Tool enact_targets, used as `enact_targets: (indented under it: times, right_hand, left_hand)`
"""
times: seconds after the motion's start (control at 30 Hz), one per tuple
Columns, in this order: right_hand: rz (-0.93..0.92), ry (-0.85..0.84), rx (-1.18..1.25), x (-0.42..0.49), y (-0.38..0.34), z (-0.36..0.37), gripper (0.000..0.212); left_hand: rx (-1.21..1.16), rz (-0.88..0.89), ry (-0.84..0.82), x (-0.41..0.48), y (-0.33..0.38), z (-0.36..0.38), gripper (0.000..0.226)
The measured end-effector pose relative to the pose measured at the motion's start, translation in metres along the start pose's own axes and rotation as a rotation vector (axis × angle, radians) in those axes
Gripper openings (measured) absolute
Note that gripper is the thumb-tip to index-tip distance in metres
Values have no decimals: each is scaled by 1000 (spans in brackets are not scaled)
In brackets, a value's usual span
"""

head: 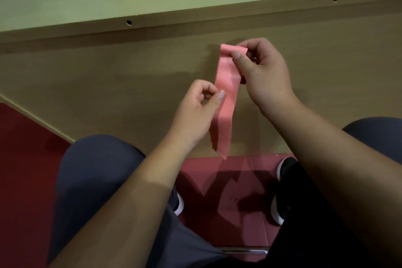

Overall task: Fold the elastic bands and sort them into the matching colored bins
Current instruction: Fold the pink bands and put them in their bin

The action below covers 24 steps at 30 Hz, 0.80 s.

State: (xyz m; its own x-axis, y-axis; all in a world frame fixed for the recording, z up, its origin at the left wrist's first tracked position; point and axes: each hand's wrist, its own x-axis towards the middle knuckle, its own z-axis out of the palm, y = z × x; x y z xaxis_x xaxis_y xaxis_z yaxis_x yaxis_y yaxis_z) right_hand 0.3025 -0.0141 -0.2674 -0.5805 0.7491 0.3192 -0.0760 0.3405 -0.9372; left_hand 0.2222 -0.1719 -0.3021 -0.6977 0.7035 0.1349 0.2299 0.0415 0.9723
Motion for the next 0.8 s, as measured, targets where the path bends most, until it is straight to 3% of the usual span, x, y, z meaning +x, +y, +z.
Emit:
enact_targets:
  times: [0.37,0.53,0.8]
  right_hand:
    - [-1,-5,-12,-2,-3,1,12]
    - [-7,1,-25,-3,-3,2,10]
    - [-6,-8,-46,-4,-1,4,8]
  left_hand:
    - [-107,-80,11,-3,7,1,25]
    - [30,23,50,-9,8,1,8]
    - [137,74,185,-12,10,3,9]
